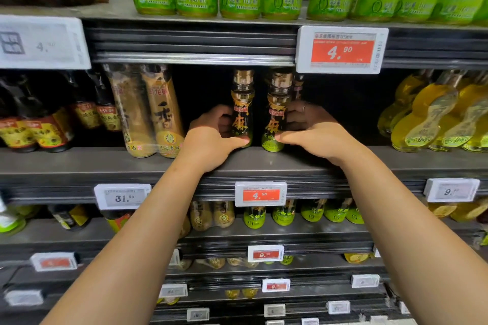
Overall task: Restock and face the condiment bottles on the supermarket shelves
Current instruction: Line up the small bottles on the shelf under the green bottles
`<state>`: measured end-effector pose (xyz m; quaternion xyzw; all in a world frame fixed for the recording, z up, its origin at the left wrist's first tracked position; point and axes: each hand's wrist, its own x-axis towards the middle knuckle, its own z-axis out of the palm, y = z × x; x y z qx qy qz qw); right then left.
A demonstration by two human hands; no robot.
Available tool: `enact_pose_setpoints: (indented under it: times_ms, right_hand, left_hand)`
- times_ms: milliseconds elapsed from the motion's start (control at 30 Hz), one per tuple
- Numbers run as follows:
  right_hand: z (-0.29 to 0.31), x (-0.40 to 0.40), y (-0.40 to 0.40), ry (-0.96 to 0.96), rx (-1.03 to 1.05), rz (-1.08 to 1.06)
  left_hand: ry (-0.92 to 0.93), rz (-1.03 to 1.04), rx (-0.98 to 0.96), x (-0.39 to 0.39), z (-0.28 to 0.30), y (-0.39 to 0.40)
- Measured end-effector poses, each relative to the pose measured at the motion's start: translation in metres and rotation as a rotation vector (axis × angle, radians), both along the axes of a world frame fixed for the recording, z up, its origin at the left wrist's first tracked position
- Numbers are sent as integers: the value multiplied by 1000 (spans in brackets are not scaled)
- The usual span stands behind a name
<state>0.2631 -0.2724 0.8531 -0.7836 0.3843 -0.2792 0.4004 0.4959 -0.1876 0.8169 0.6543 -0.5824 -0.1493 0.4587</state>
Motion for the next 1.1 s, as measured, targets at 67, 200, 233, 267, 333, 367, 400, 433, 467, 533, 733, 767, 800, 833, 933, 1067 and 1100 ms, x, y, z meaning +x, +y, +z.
enact_pose_setpoints:
  times_ms: [67,200,233,267,333,367,400,433,467,533,733,767,800,833,933,1067,1100]
  right_hand:
    - [-1,1,2,30,-8,-5]
    - [-5,10,10,209,-135,-142]
    - [-6,12,11,225,-149,-162]
    - [-6,13,10,212,-137,-166]
    - [-6,13,9,166,-101,-153]
    - [-5,13,8,151,-96,-145]
    - [-4,14,7,141,-99,-139]
    - [-3,14,7,134,-104,-136]
    - [-2,15,6,131,-106,-129]
    - [-2,17,5,128,-95,-106]
    - [-4,22,2,73,-37,-52]
    - [-4,24,1,78,-27,-44]
    - [-3,26,1,89,-21,-41]
    - [-2,28,1,102,-20,-42]
    - [-3,34,2,113,-21,-28]
    - [-4,42,4,116,-31,-9]
    - [-5,43,5,116,-33,-8]
  left_hand:
    - [17,0,5,0,0,0]
    - [31,-1,18,-1,1,1]
    - [37,1,18,-1,2,2]
    - [39,6,17,-1,2,3]
    - [36,18,17,-2,4,4]
    - [37,23,17,-2,4,5]
    - [41,25,16,-3,4,5]
    - [48,23,16,-2,4,5]
    - [55,20,16,-2,4,5]
    - [68,18,23,-2,4,5]
    - [129,39,36,0,5,2]
    - [140,45,37,0,5,2]
    - [149,50,38,1,5,2]
    - [155,54,39,1,5,2]
    - [142,68,47,-1,7,4]
    - [132,86,51,-3,8,6]
    - [128,89,54,-3,9,6]
